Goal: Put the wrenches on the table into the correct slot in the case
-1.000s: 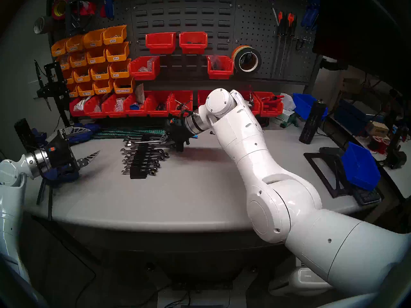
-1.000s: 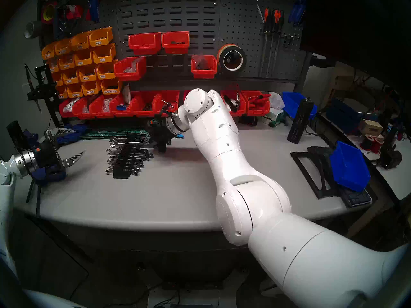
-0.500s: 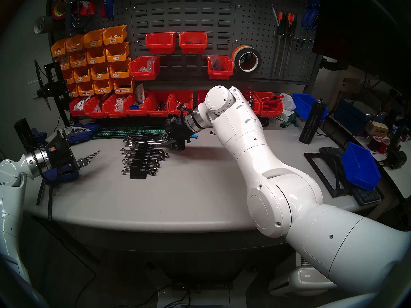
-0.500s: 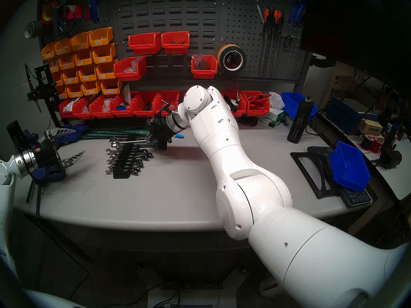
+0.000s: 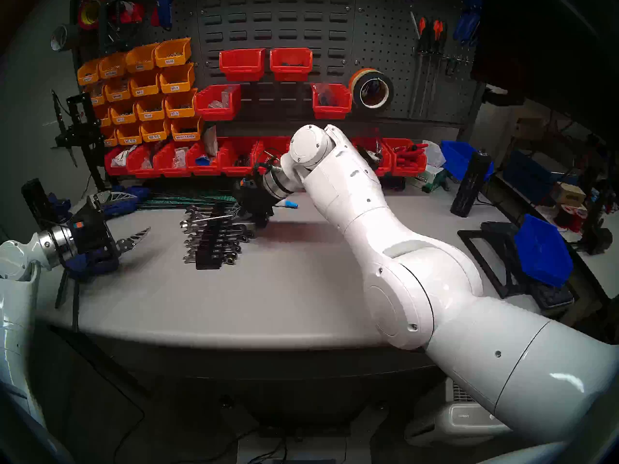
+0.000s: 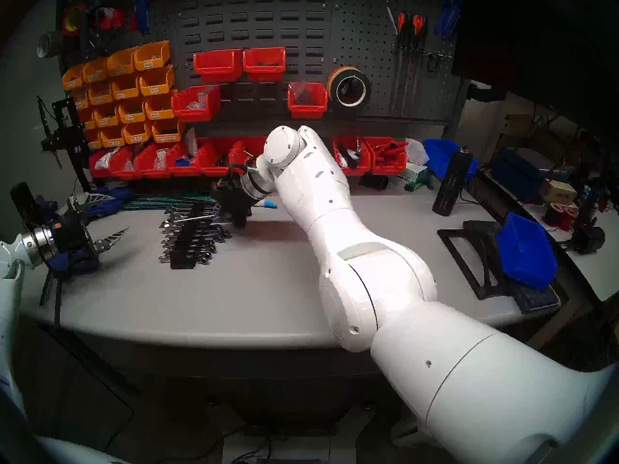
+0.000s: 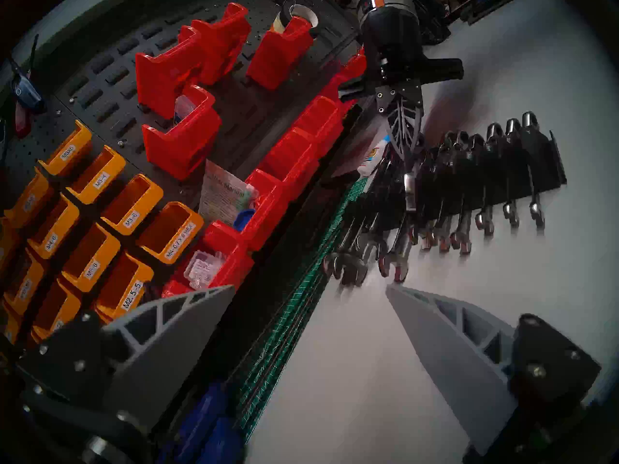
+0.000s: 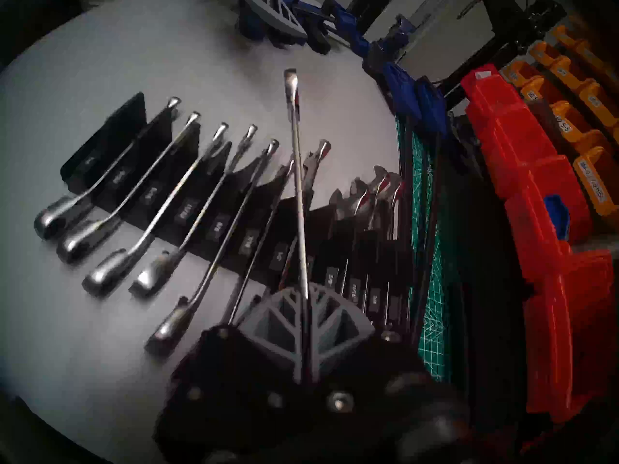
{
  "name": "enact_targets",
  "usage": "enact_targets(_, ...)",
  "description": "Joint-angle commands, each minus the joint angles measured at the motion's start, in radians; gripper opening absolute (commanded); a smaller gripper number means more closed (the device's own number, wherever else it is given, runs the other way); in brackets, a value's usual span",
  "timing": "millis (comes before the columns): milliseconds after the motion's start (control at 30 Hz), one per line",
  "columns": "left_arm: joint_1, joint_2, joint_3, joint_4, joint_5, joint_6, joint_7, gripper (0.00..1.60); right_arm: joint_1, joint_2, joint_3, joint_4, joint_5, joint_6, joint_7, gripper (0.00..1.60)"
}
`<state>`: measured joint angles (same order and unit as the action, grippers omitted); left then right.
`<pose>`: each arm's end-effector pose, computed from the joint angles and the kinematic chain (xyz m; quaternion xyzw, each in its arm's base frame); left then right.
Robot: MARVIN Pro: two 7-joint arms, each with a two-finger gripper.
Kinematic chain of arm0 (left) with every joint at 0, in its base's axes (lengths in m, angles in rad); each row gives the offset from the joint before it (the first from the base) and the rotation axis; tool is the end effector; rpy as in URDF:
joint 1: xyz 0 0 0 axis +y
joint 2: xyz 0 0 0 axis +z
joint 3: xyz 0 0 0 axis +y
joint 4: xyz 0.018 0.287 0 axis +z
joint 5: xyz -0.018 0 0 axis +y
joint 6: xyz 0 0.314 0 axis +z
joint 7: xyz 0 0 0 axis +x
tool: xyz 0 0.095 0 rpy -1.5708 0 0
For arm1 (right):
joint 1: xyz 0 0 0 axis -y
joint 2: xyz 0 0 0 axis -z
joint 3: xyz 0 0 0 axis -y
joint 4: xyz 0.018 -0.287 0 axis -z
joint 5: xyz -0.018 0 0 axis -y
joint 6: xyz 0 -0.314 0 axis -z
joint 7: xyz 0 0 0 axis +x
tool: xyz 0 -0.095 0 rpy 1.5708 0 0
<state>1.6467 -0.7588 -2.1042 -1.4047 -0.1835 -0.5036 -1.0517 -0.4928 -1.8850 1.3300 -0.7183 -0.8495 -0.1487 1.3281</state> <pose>0.3478 0.3214 -0.1625 -0.5756 0.5034 -0.6379 0.0915 0.5450 0.2827 -0.1164 -0.4414 -0.7996 -0.3869 0.1266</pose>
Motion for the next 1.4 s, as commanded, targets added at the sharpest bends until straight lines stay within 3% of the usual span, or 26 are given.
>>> enact_targets(0,-0.019,0.013,-0.015,-0.011,-0.007,-0.001,0.006,1.60,0.107,-0.107,-0.017,0.005,0.005,0.054,-0.064,0.00)
enact_targets(333,-0.021,0.013,-0.017,-0.012,-0.008,-0.001,0.007,1.60,0.181,-0.122,-0.020,0.123,-0.004,0.096,-0.158,0.00)
enact_targets(367,-0.021,0.013,-0.017,-0.012,-0.008,-0.001,0.007,1.60,0.158,-0.122,-0.016,0.106,-0.006,0.097,-0.171,0.00)
enact_targets(400,-0.021,0.013,-0.017,-0.012,-0.008,-0.001,0.007,1.60,0.205,-0.122,-0.017,0.169,-0.003,0.101,-0.190,0.00)
enact_targets(1367,-0.022,0.012,-0.018,-0.013,-0.010,0.000,0.007,1.60,0.324,-0.122,-0.005,0.377,0.007,0.090,-0.286,0.00)
